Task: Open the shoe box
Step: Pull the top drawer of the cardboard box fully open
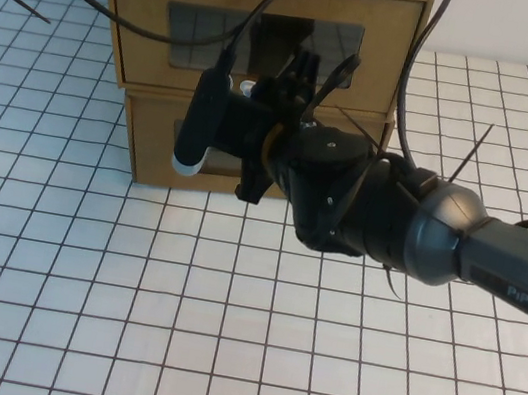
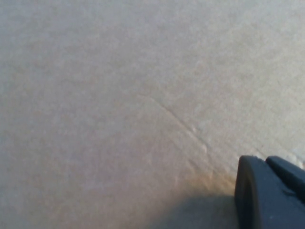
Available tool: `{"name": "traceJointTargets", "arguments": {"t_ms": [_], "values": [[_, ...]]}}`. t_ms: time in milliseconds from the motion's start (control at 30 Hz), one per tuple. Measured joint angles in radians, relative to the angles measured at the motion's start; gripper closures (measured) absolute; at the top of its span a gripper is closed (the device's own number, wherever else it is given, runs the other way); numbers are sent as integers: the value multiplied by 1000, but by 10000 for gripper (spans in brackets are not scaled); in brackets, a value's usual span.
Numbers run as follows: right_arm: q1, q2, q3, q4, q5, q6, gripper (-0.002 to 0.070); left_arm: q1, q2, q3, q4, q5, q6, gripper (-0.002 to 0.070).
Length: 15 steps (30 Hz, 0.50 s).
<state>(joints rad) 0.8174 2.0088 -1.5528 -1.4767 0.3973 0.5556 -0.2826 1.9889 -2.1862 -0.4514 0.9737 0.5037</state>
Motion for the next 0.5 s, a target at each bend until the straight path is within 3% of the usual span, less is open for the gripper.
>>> {"name": "traceJointTargets", "arguments": {"t_ms": [500], "values": [[0, 23, -31, -46, 0, 0, 447, 0, 0, 0, 0, 5, 0, 677]]}}
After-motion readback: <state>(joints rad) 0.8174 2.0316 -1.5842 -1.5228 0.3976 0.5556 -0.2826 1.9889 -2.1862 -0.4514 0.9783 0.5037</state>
